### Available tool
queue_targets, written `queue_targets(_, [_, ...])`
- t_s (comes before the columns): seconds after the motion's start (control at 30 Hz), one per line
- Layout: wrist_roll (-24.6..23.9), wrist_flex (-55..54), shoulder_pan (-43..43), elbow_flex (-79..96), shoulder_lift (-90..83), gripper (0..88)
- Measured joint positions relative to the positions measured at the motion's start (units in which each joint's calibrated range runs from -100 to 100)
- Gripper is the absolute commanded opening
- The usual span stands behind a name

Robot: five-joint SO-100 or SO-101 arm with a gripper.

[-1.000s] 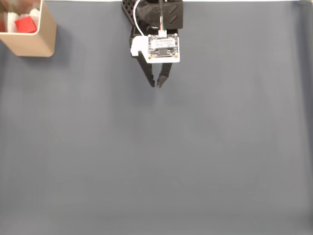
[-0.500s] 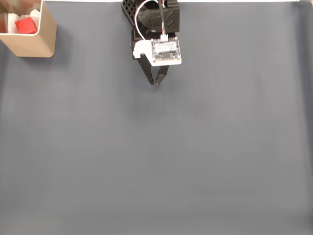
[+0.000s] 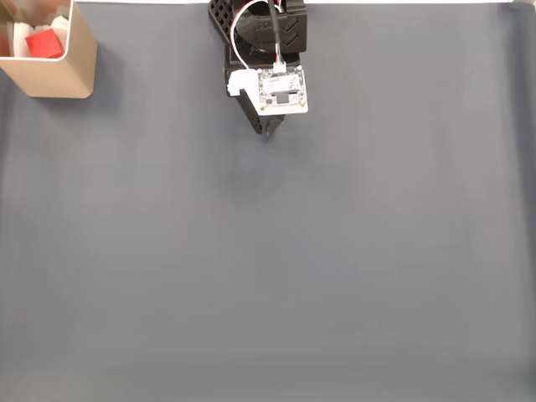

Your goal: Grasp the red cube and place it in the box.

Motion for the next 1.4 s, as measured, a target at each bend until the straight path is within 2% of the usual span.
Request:
queue_targets(0.5, [-3.0, 6.3, 0.4, 0.0, -0.1, 0.6])
queue_targets(1.4, [-1.3, 9.7, 2.2, 0.0, -0.8, 0.6])
